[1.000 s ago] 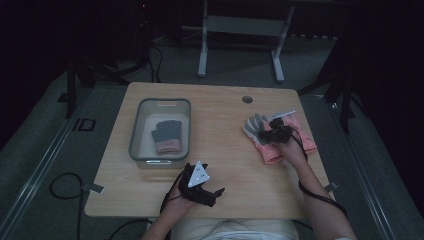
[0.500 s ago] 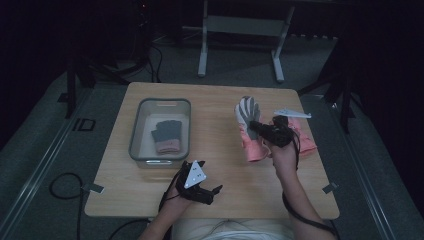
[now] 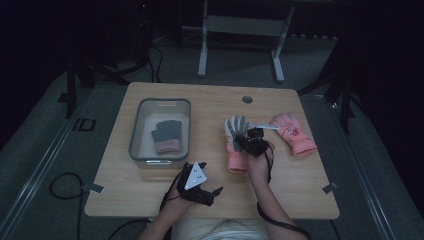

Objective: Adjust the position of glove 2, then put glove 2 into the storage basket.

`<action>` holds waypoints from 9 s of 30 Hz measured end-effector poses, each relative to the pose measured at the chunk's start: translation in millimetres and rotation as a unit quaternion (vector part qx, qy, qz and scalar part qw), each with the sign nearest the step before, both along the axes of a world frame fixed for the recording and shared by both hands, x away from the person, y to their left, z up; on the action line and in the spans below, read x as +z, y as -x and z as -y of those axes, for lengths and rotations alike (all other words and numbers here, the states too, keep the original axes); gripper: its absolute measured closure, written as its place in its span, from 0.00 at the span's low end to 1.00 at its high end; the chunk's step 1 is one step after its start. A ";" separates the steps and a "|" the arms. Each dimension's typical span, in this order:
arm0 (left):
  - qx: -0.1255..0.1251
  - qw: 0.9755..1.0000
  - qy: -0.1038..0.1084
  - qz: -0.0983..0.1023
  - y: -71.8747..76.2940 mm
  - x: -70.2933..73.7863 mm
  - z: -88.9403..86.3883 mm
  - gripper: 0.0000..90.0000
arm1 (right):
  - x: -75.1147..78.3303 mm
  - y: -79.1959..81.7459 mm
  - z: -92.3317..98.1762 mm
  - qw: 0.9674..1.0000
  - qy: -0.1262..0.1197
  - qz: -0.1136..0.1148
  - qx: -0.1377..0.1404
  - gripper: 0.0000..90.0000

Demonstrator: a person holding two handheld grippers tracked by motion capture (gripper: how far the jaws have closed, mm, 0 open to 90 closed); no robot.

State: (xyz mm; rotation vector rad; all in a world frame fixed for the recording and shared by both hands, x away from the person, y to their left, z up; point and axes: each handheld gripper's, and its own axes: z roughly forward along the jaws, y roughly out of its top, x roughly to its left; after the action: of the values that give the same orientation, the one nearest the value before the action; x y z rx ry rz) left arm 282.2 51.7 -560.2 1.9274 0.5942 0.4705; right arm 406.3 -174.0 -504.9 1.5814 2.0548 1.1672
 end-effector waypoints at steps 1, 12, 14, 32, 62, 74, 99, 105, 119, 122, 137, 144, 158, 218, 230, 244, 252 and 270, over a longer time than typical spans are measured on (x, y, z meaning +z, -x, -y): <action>0.001 1.000 0.002 0.000 -0.3 -0.5 -0.3 0.02 | -4.6 -3.1 -1.3 1.000 0.000 -0.006 -0.001 0.97; -0.006 1.000 -0.003 0.000 -1.1 -4.3 1.4 0.02 | -32.1 -22.2 -20.4 0.999 0.039 -0.033 0.005 0.93; -0.008 1.000 -0.006 0.000 -0.9 -4.3 1.4 0.02 | -32.6 -22.8 -20.6 0.999 0.037 -0.034 0.004 0.92; -0.003 1.000 -0.003 0.010 0.2 -4.5 2.1 0.02 | 42.1 -12.6 50.5 0.996 0.031 0.061 0.057 0.84; 0.004 1.000 -0.003 0.016 1.2 -4.5 1.9 0.03 | -5.3 -78.4 210.3 0.977 0.192 0.021 0.093 0.55; 0.004 1.000 -0.002 0.015 1.0 -4.6 1.8 0.03 | -22.6 -83.0 202.3 0.977 0.202 0.008 0.074 0.78; 0.011 1.000 -0.005 0.016 1.4 -4.5 1.7 0.03 | 62.9 -9.2 170.4 0.991 0.094 0.061 -0.077 0.95; 0.011 1.000 -0.004 0.013 0.9 -4.5 1.6 0.03 | 54.2 14.4 160.0 0.991 0.076 0.058 -0.093 0.95; 0.008 1.000 -0.009 0.016 1.6 -4.6 2.8 0.03 | -7.5 9.4 150.3 0.987 0.096 0.001 -0.125 0.96; 0.009 1.000 -0.010 0.017 2.1 -4.7 3.1 0.03 | -20.0 6.5 152.1 0.988 0.093 -0.009 -0.122 0.93; 0.010 1.000 -0.010 0.019 2.4 -4.7 3.1 0.03 | 13.6 3.0 168.7 0.990 0.135 0.030 0.039 0.73; 0.012 1.000 -0.007 0.017 1.9 -4.6 2.5 0.03 | 5.6 -6.2 171.6 0.985 0.157 0.007 0.065 0.63; 0.011 1.000 -0.009 0.020 2.5 -4.7 3.0 0.03 | -22.1 -9.7 160.1 0.982 0.187 -0.018 0.032 0.89; 0.011 1.000 -0.005 0.017 2.1 -4.6 2.3 0.04 | 16.1 -0.8 4.6 0.979 0.157 -0.011 0.130 0.93; 0.012 1.000 0.009 -0.001 -2.6 -4.3 0.5 0.03 | 30.7 2.2 14.2 0.982 0.126 0.008 0.141 0.73; 0.007 0.998 -0.002 -0.054 -6.8 31.7 23.0 0.05 | 51.8 8.2 43.2 0.978 0.115 0.044 0.166 0.70; 0.008 0.999 0.004 -0.032 -27.4 69.3 41.8 0.06 | 60.5 12.2 65.6 0.976 0.127 0.069 0.164 0.69; 0.051 0.995 0.001 -0.089 -121.3 72.3 66.2 0.09 | 55.5 -0.2 50.3 0.978 0.117 0.093 0.146 0.72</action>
State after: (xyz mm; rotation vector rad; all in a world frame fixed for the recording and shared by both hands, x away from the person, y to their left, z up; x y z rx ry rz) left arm 403.5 -14.5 -487.9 1.9564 0.8119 0.3642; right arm 406.5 -224.3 -449.4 1.0481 2.2529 1.0693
